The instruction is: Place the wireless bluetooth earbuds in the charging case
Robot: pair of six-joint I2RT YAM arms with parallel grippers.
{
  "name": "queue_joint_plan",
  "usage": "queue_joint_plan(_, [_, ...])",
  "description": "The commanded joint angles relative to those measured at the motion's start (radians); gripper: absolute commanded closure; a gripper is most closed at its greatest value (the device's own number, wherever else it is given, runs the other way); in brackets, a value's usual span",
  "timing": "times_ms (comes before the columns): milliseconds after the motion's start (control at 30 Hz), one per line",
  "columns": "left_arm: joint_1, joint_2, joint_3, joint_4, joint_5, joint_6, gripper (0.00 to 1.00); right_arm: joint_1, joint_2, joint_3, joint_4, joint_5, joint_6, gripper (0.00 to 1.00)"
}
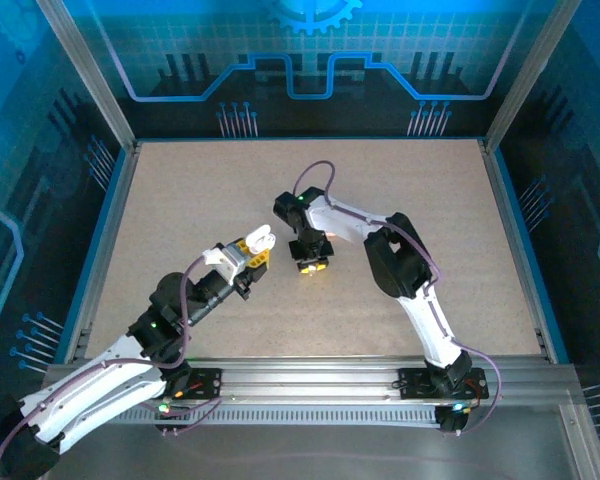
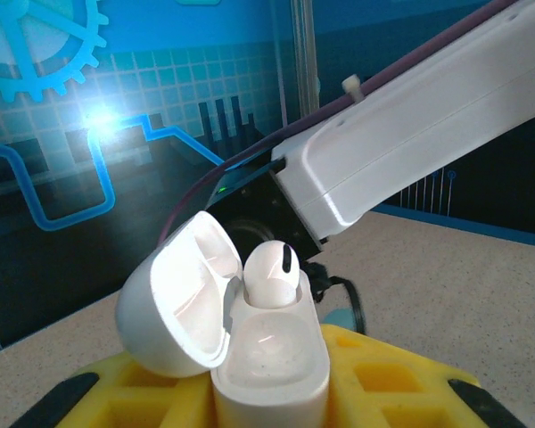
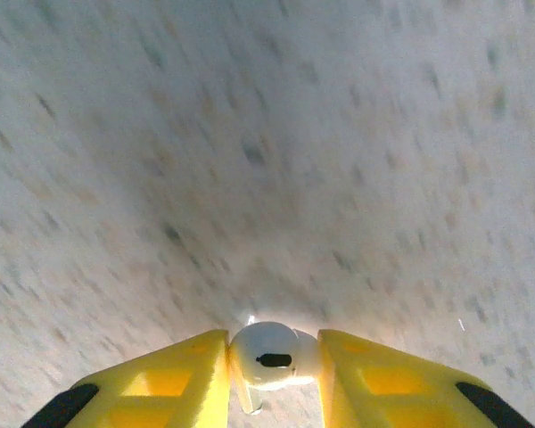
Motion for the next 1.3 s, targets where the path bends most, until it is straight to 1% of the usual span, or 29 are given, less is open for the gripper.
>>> queue_joint_plan(0, [0.005,0.004,0.040,0.053,0.018,-0.024,0.71,0.022,-0.110,-0.097,0.007,0.000,-0.013,0.68])
queue_joint_plan(100, [0.005,0.017,0.040,0.064,0.020,-0.029,0.71,0.028,-0.163,-0.191,0.038,-0.009,-0.029,0.68])
queue_joint_plan(267, [0.005,0.045,0.048,0.078,0.034,-0.034,0.71,0.028,-0.170,-0.260,0.081,-0.043,-0.057,0.67])
queue_joint_plan(467, [0.005,0.057,0.060,0.079,0.045,-0.036,0.71,0.031,-0.159,-0.270,0.089,-0.046,-0.064,0.66])
queue_joint_plan(667, [0.005,0.060,0.062,0.078,0.044,-0.037,0.71,0.030,-0.188,-0.262,0.083,-0.014,-0.038,0.61])
queue_joint_plan(867, [0.005,0.064,0.062,0.077,0.044,-0.035,0.71,0.028,-0.197,-0.274,0.085,-0.008,-0.030,0.58])
queue_joint_plan(1267, [0.006,0.079,0.062,0.085,0.049,-0.040,0.71,0.027,-0.219,-0.298,0.096,-0.013,-0.031,0.56])
